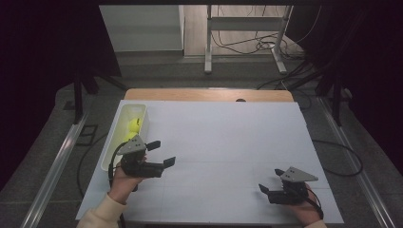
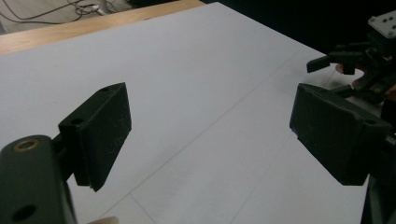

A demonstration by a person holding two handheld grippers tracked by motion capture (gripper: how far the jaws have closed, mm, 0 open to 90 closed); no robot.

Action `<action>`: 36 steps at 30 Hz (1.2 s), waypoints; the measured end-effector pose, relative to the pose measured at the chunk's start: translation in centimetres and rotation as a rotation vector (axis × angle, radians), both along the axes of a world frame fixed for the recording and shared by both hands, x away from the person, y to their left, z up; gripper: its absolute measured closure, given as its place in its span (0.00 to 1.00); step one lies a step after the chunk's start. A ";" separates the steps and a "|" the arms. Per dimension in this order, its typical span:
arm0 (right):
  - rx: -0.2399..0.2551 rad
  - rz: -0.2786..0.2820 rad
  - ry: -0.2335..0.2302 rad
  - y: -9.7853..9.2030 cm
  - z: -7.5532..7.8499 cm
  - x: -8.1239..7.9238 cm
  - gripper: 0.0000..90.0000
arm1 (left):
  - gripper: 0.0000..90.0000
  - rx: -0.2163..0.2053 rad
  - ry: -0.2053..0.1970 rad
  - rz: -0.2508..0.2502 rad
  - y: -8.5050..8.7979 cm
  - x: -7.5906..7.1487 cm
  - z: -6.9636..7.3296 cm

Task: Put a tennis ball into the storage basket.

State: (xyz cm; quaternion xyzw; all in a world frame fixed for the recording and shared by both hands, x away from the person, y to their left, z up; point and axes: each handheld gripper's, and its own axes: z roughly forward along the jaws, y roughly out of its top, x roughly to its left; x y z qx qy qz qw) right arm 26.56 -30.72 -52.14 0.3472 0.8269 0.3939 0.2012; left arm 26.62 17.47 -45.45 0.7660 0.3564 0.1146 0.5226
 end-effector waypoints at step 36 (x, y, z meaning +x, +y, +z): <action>0.071 0.057 0.005 0.1 0.2 -0.4 0.16 | 0.15 0.066 0.114 0.015 0.0 -2.1 -6.9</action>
